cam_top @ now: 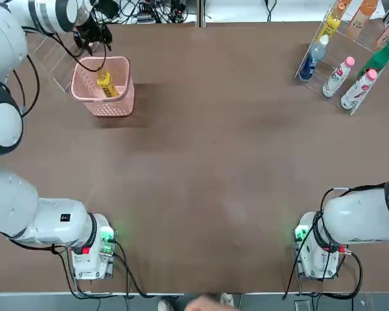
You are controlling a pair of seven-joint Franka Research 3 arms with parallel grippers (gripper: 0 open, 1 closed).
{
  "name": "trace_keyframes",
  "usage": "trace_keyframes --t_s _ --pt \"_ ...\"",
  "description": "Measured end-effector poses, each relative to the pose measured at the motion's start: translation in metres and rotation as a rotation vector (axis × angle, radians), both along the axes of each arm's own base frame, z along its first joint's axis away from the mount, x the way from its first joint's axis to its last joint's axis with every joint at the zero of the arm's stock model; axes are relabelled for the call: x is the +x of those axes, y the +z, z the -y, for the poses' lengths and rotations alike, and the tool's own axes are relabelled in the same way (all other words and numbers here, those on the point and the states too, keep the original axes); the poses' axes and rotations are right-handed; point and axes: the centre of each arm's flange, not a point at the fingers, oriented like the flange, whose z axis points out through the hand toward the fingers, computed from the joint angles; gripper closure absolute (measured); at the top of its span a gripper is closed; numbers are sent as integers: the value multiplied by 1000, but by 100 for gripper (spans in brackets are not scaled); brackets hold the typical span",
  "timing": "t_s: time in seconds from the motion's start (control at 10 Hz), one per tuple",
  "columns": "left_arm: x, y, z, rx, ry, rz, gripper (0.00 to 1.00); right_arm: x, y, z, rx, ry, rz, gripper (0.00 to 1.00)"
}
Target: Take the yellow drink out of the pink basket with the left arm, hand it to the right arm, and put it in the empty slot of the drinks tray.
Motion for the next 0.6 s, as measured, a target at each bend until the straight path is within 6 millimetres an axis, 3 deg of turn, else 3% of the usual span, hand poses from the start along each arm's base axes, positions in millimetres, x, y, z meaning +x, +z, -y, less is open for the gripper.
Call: trace_keyframes --t_s 0.6 --pt "-11 -28 -5 1 8 8 3 0 0 0 0 0 1 1"
